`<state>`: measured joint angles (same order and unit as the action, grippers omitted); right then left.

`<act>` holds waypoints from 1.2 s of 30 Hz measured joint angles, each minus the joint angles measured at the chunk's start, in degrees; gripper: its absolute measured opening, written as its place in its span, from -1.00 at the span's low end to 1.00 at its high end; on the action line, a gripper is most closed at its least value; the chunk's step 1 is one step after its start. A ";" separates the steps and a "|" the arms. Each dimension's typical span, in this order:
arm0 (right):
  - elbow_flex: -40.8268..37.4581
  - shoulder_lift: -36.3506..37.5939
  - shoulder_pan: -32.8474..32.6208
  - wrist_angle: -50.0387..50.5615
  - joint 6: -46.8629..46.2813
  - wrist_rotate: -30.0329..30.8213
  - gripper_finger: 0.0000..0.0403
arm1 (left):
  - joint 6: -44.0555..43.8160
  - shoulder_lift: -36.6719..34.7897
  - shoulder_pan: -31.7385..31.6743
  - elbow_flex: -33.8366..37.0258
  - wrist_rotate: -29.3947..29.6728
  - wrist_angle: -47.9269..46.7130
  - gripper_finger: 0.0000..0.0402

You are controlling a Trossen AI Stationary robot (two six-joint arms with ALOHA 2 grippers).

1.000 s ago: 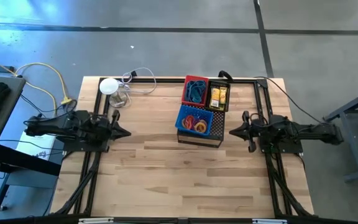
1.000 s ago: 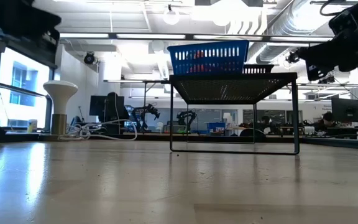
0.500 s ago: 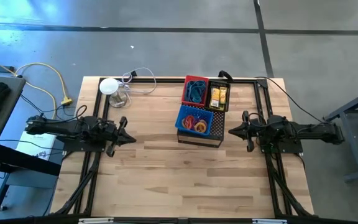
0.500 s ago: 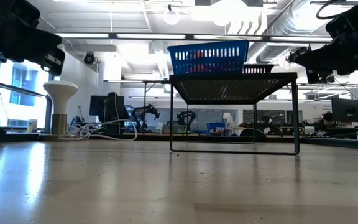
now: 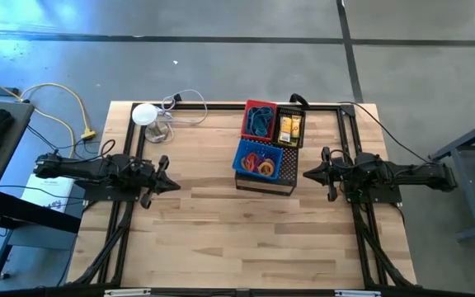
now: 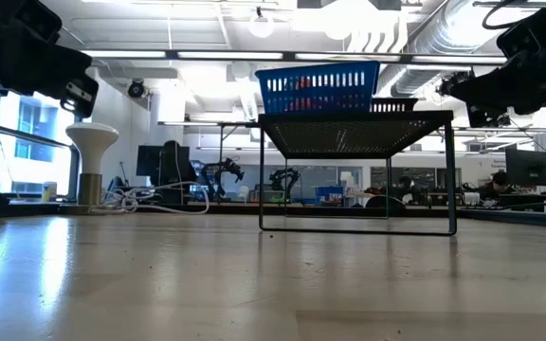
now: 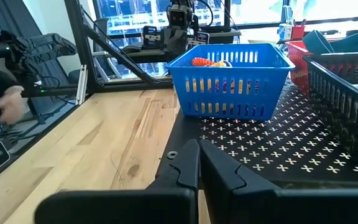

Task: Pick & Place Office Desk Supplies
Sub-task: Return to Home Position

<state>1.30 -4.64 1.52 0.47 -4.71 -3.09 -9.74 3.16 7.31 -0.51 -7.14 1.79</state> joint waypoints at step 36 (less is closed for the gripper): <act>-0.04 0.00 0.00 0.00 0.00 0.00 -0.99 | -0.79 0.00 0.00 0.07 0.11 -0.03 -1.00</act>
<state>1.26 -4.64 1.52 0.47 -4.71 -3.09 -10.52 3.16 7.31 -0.45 -7.03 1.76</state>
